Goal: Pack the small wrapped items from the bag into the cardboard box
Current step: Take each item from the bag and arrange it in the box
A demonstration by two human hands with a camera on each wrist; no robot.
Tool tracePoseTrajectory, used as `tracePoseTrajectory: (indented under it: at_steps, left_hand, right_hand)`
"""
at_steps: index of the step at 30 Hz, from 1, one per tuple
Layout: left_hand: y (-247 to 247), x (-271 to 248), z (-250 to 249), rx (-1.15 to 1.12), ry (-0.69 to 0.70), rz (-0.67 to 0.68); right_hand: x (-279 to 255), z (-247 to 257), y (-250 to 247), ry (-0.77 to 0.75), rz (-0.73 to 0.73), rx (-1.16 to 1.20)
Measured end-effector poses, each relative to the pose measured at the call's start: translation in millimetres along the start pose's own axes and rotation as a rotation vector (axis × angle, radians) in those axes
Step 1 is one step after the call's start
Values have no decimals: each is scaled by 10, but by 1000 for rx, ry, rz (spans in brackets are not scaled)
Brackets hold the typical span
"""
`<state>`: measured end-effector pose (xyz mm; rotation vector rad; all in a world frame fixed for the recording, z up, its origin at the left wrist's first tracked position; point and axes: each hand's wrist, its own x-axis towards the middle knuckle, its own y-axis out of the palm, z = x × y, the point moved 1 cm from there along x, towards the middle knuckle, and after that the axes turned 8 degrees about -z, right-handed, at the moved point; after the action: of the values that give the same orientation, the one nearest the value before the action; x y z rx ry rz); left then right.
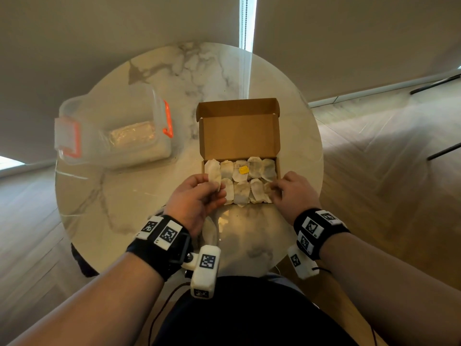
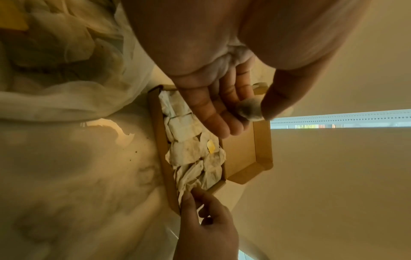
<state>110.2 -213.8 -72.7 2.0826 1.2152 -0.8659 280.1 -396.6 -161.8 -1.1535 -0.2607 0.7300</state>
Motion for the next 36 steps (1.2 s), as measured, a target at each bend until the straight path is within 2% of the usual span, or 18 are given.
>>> tracePoseTrajectory:
  at_steps: [2,4,8,10,13,15,17,20,23,26,33,36]
  left_hand:
    - [84,-19,32,31,8,32]
    - [142,0,58,49,13,44]
    - [265,50,117,139,46,64]
    - [331,39,123,196,72,80]
    - [418,8,122,289,95,138]
    - [462,10,132,373,125,156]
    - [494,9,139,421,148,157]
    - [529,7,136,395,123,156]
    - [532,14,139,401,107,183]
    - [531,20,169,428,99,206]
    - [581,91,207,471,109,123]
    - [616,150,262,422,96,84]
  right_hand:
    - [2,0,-31,2,25,-27]
    - [9,40,-103,-8,-13,33]
    - [-3,280,-384,-24,-72,360]
    - [-6,427,-554,2,-27,554]
    - [17,583,-752,42,118,775]
    - [48,625,-809,23,178,781]
    - [72,631,-829,11,153,746]
    - [97,560,-790,126,128,853]
    - [96,501,-740,255,232,1046]
    - [99,455,-712,231,312,1017]
    - [184,375,-761,251,179,1009]
    - [195,319,-738,284,154,1035]
